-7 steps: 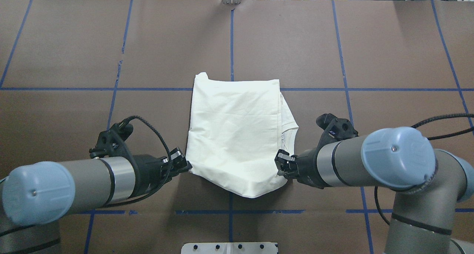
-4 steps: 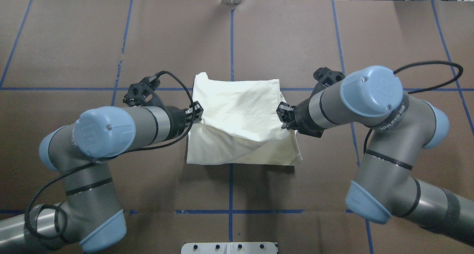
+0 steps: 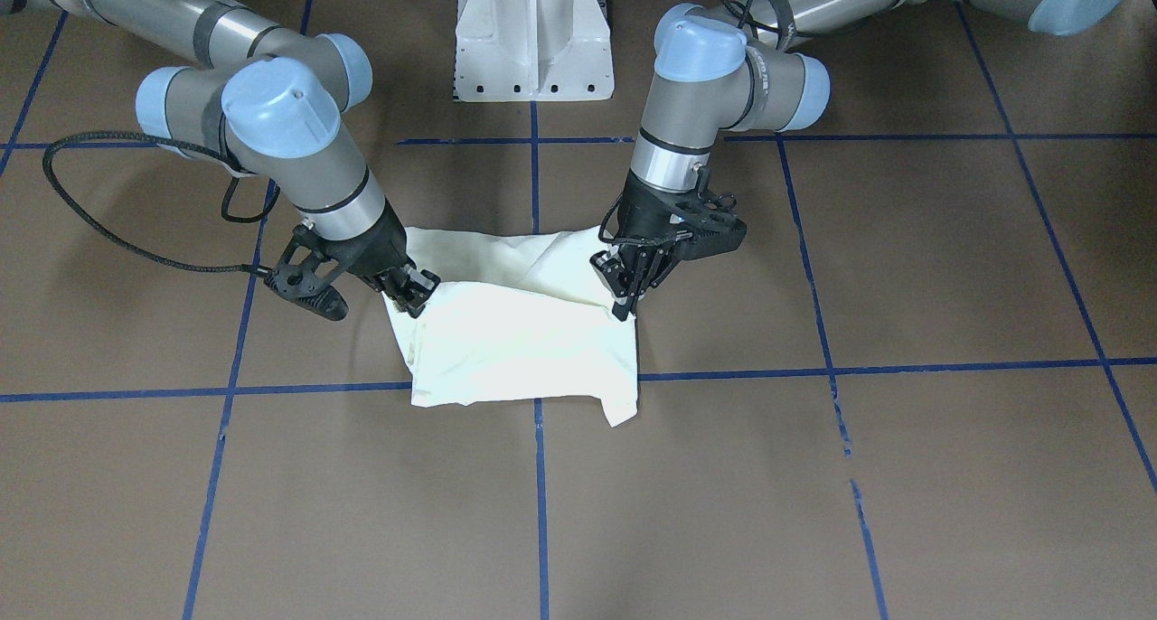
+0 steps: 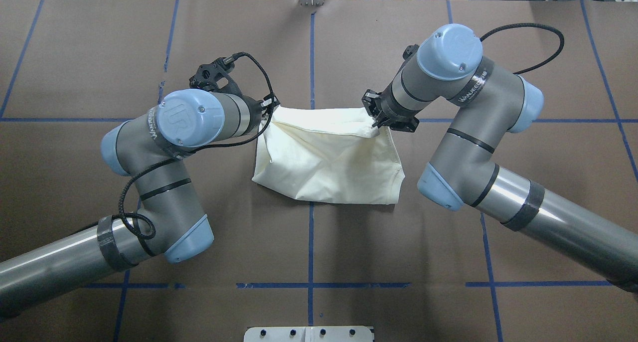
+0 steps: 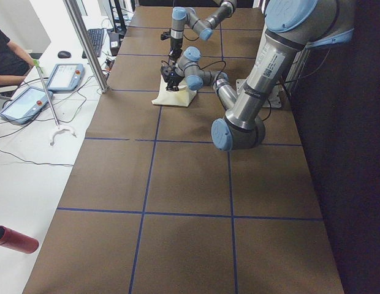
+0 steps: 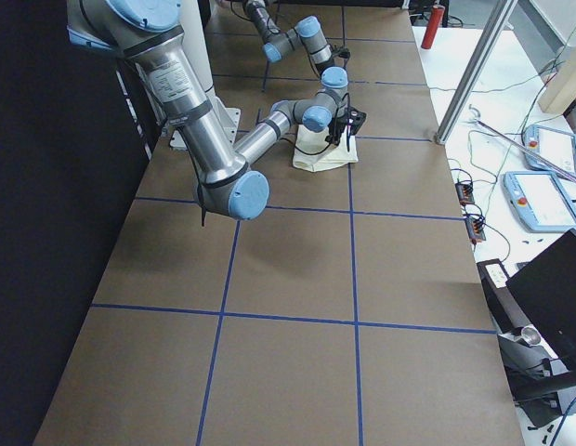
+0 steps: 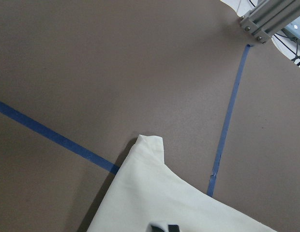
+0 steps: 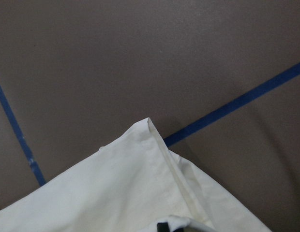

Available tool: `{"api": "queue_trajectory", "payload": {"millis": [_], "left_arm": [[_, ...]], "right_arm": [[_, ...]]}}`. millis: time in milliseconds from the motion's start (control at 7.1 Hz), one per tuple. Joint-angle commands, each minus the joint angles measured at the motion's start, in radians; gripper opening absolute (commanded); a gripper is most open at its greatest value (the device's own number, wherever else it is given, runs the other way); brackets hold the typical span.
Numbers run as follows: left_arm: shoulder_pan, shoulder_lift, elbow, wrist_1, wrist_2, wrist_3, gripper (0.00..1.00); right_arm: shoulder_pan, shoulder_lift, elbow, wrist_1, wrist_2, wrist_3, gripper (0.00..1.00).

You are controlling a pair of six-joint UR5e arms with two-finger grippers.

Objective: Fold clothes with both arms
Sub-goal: 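Fold the near half over toward the far edge with both grippers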

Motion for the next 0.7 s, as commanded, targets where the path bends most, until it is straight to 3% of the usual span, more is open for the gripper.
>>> {"api": "queue_trajectory", "payload": {"millis": [0, 141, 282, 422, 563], "left_arm": [[-0.007, -0.034, 0.088, -0.077, 0.001, 0.006, 0.0], [-0.052, -0.026, 0.082, -0.14, -0.017, 0.11, 0.21], [-0.075, 0.027, 0.05, -0.275, -0.133, 0.192, 0.31], [-0.089, 0.102, 0.024, -0.36, -0.212, 0.2, 0.14], [-0.083, 0.163, 0.022, -0.405, -0.214, 0.202, 0.0]], "right_arm": [[0.003, 0.004, -0.066, 0.053, 0.001, -0.007, 0.0], [0.002, 0.004, -0.07, 0.053, 0.001, -0.01, 0.0], [0.002, 0.004, -0.077, 0.053, 0.001, -0.012, 0.0], [0.002, 0.006, -0.083, 0.054, 0.002, -0.012, 0.0], [0.002, 0.006, -0.083, 0.054, 0.002, -0.015, 0.0]]}}
